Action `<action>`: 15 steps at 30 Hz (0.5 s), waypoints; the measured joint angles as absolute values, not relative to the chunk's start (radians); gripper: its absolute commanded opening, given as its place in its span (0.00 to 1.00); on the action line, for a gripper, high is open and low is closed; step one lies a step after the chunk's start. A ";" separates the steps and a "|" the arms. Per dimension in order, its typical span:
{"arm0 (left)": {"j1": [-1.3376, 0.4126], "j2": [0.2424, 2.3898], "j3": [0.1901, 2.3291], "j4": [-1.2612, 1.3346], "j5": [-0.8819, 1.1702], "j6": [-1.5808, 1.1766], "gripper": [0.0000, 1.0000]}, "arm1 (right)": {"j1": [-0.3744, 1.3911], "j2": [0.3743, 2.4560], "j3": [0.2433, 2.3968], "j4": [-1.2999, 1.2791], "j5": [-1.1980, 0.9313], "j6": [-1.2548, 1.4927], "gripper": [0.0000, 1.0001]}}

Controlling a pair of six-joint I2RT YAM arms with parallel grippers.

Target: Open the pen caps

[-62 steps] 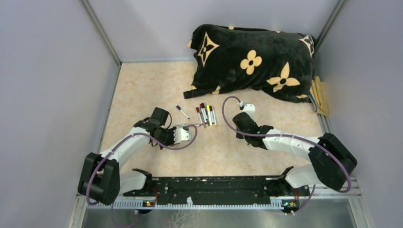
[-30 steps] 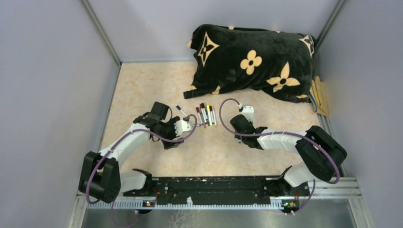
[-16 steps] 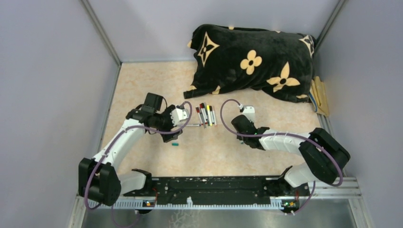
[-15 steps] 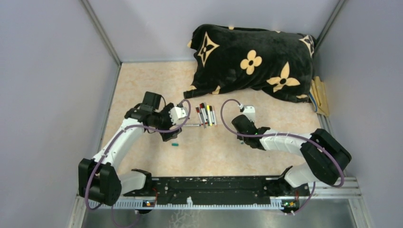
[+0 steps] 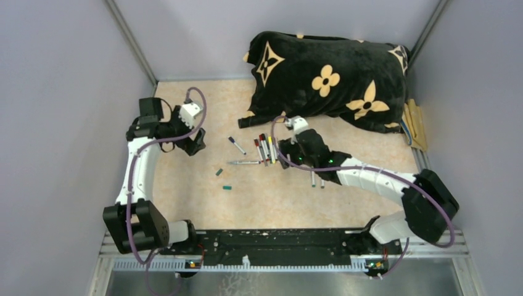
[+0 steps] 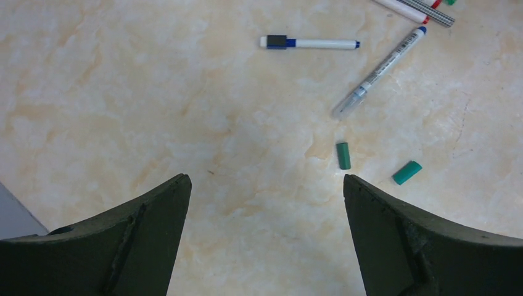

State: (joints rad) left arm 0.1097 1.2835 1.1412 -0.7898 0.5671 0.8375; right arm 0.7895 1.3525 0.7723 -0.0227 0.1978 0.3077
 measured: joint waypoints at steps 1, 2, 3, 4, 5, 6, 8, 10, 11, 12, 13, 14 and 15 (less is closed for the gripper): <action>0.140 1.294 1.150 -0.793 0.580 0.830 0.99 | 0.796 1.382 0.804 -0.001 0.148 0.272 0.69; 0.171 1.306 1.159 -0.796 0.595 0.822 0.99 | 0.804 1.420 0.838 0.024 0.094 0.231 0.70; 0.195 1.317 1.166 -0.801 0.606 0.816 0.99 | 0.809 1.452 0.864 0.040 0.054 0.202 0.70; 0.219 1.331 1.175 -0.809 0.619 0.809 0.99 | 0.817 1.497 0.896 0.060 0.000 0.163 0.70; 0.239 1.346 1.184 -0.819 0.629 0.804 0.99 | 0.821 1.532 0.920 0.076 -0.038 0.135 0.70; 0.259 1.363 1.194 -0.826 0.637 0.799 0.99 | 0.825 1.574 0.948 0.078 -0.088 0.103 0.70; 0.285 1.387 1.206 -0.842 0.648 0.796 0.99 | 0.829 1.663 1.021 0.060 -0.175 0.047 0.70; 0.304 1.399 1.214 -0.862 0.648 0.793 0.99 | 0.829 1.765 1.124 0.020 -0.240 -0.003 0.69; 0.311 1.400 1.216 -0.869 0.647 0.790 0.99 | 0.829 1.806 1.166 0.006 -0.259 -0.022 0.69; 0.318 1.400 1.219 -0.876 0.648 0.787 0.99 | 0.829 1.846 1.210 -0.009 -0.276 -0.040 0.69; 0.323 1.398 1.221 -0.882 0.649 0.785 0.99 | 0.829 1.878 1.243 -0.018 -0.289 -0.055 0.69; 0.325 1.396 1.223 -0.885 0.649 0.786 0.99 | 0.829 1.905 1.272 -0.028 -0.300 -0.070 0.69; 0.328 1.393 1.223 -0.889 0.650 0.786 0.99 | 0.830 1.927 1.292 -0.034 -0.311 -0.081 0.69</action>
State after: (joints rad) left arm 0.3283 1.3930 1.2228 -0.8890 0.6502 0.7856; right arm 0.8295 1.9270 1.2922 -0.0341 -0.3107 -0.0807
